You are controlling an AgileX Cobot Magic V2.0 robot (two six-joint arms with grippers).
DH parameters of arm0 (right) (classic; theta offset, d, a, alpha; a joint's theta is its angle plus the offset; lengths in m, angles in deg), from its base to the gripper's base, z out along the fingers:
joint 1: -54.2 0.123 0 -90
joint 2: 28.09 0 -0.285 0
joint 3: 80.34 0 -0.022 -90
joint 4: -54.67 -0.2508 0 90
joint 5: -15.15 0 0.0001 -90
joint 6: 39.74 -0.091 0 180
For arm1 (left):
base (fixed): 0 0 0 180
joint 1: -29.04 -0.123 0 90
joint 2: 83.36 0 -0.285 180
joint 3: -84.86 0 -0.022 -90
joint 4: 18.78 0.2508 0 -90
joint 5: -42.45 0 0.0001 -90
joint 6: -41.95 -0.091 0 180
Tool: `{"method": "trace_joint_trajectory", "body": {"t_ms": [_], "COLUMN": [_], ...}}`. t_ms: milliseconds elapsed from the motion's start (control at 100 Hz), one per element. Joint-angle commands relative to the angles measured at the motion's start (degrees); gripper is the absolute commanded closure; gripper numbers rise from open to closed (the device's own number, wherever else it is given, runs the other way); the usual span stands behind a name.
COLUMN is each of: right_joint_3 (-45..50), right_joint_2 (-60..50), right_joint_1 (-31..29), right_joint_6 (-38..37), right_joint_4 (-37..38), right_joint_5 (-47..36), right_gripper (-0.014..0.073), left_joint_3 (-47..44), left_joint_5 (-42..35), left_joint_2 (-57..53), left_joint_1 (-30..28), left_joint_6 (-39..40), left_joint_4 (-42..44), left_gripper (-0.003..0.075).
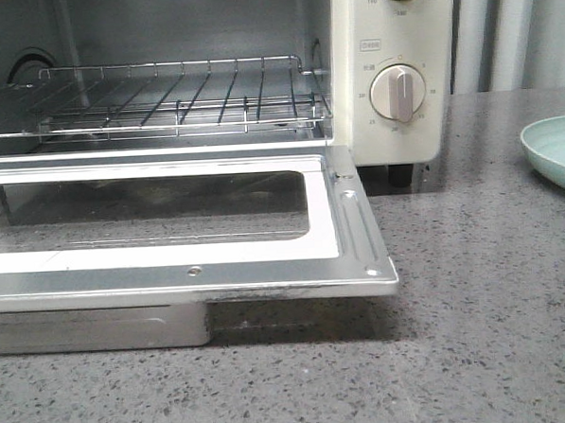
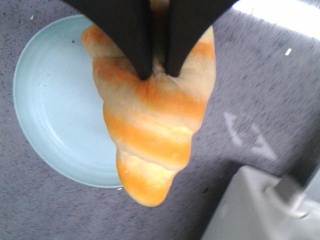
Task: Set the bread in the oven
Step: 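Lift the croissant with the right gripper and carry it into the oven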
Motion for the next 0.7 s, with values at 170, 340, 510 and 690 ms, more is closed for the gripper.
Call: {"method": "trace_joint_trajectory", "body": {"t_ms": [170, 340, 510, 690], "right_joint_3": [-1.93, -1.93, -1.93, -6.77], "right_joint_2": [-5.3, -3.01, 2.1, 10.54], "right_joint_1": [13.99, 22.2, 29.75, 36.78], "right_joint_6": [3.18, 3.18, 3.18, 3.18], "right_joint_4": [-5.85, -5.35, -5.35, -2.1], "right_joint_5": [2.57, 2.16, -3.33, -7.36], "right_gripper": [0.065, 0.0642, 0.0642, 0.0642], "left_joint_3": [1.82, 1.82, 1.82, 1.82], "left_joint_5": [-3.51, -2.35, -0.92, -0.17], "left_joint_2": [0.63, 0.63, 0.63, 0.63], "left_joint_1": [-9.47, -9.45, -9.45, -9.45], "left_joint_6": [0.27, 0.27, 0.27, 0.27], "left_joint_4": [-5.27, -7.13, -7.82, -9.77], "left_gripper": [0.0741, 0.0741, 0.0741, 0.0741]}}
